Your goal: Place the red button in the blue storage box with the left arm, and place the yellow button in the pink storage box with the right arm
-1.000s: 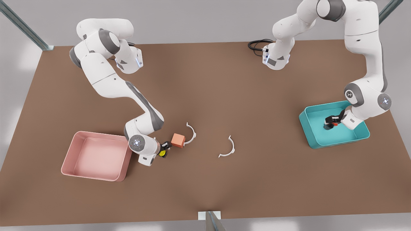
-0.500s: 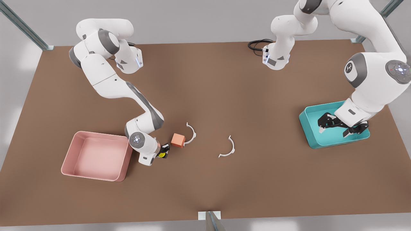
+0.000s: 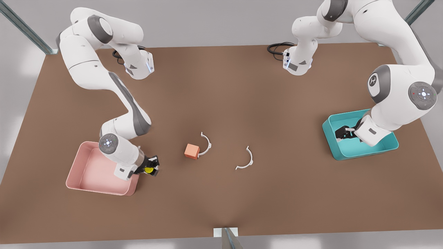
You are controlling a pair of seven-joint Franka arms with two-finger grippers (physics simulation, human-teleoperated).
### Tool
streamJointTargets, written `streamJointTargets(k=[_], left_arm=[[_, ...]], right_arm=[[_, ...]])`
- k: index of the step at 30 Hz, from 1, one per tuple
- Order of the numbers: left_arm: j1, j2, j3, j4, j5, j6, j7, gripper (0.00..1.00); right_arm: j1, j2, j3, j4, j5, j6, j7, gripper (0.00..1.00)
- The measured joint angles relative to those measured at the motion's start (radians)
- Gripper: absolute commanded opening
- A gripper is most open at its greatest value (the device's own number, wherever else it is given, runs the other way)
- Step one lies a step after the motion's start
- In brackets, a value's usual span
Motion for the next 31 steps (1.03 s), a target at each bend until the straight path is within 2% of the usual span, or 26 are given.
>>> streamJointTargets(k=[7,10,11,12,19,21,25,26,27,29,31], left_arm=[[0.002,0.001,0.001,-0.001,-0.002,-0.009,-0.053,1.00],[0.001,0.004,0.002,-0.001,-0.002,-0.010,-0.070,1.00],[0.001,0.006,0.002,-0.001,-0.002,-0.010,-0.075,1.00],[0.001,0.006,0.002,-0.001,-0.002,-0.010,-0.079,1.00],[0.000,0.006,0.001,-0.001,-0.002,-0.010,-0.106,1.00],[0.000,0.005,0.001,-0.001,-0.003,-0.010,-0.112,1.00],[-0.001,0.004,-0.001,0.000,-0.003,-0.010,-0.122,1.00],[-0.002,0.004,-0.001,0.000,-0.003,-0.010,-0.124,1.00],[-0.002,0.003,-0.001,0.000,-0.003,-0.010,-0.126,1.00],[-0.003,0.002,-0.001,0.000,-0.003,-0.010,-0.130,1.00],[-0.004,0.000,-0.002,0.000,-0.003,-0.010,-0.133,1.00]], right_arm=[[-0.152,0.031,0.003,-0.004,0.000,-0.049,-0.112,0.56],[-0.173,0.031,0.005,-0.007,-0.001,-0.060,-0.159,0.62],[-0.180,0.033,0.005,-0.009,-0.003,-0.062,-0.173,0.90],[-0.184,0.033,0.005,-0.010,-0.003,-0.064,-0.187,1.00],[-0.177,0.021,0.004,0.037,-0.005,-0.071,-0.273,1.00],[-0.172,-0.080,0.010,0.074,-0.006,-0.098,-0.276,1.00],[-0.058,-0.202,0.041,0.315,-0.032,-0.320,-0.212,1.00],[-0.065,-0.259,0.024,0.308,-0.017,-0.364,-0.194,1.00],[-0.019,-0.362,-0.064,0.222,0.005,-0.396,-0.177,1.00],[0.133,-0.459,-0.270,0.133,0.051,-0.446,-0.150,1.00],[0.180,-0.462,-0.340,0.113,0.078,-0.481,-0.127,1.00]])
